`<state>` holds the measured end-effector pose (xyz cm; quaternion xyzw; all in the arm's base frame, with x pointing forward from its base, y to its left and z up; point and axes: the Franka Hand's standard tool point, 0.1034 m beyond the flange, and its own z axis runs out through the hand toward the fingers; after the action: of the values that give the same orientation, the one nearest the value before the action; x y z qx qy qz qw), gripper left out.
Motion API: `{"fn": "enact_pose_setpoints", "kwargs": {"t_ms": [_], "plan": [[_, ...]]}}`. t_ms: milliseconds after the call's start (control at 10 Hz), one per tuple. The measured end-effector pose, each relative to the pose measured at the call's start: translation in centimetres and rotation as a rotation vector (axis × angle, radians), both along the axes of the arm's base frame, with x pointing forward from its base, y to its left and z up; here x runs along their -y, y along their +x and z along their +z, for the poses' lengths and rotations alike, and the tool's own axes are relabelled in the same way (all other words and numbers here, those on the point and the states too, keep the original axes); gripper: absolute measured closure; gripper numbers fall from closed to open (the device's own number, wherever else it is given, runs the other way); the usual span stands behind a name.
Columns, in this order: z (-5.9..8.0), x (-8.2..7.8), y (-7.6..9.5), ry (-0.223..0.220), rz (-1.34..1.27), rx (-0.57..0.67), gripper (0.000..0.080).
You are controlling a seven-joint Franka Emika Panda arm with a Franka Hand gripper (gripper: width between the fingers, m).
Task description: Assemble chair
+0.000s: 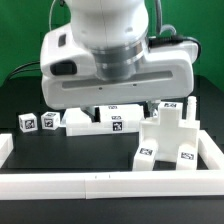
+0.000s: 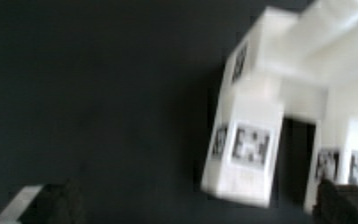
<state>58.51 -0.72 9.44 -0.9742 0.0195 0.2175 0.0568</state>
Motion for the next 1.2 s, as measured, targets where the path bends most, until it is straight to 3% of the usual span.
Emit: {"fn": "enact_pose_setpoints", "kwargs": {"t_ms": [400, 600, 700, 1000, 1200], "plan": [[-0.3, 0.9, 1.2, -0.058, -0.028, 0.330, 0.0150], [0.2, 2.6, -0.3, -0.094, -0.128, 0.329, 0.0150], [0.0, 2.7, -1.7, -0.111, -0.177, 0.336, 0.0150], [-0.2, 2.6, -1.8, -0.108, -0.165, 0.331, 0.0150], [0.1, 2.5, -2.9, -0.156, -0.344, 0.314, 0.0150]]}}
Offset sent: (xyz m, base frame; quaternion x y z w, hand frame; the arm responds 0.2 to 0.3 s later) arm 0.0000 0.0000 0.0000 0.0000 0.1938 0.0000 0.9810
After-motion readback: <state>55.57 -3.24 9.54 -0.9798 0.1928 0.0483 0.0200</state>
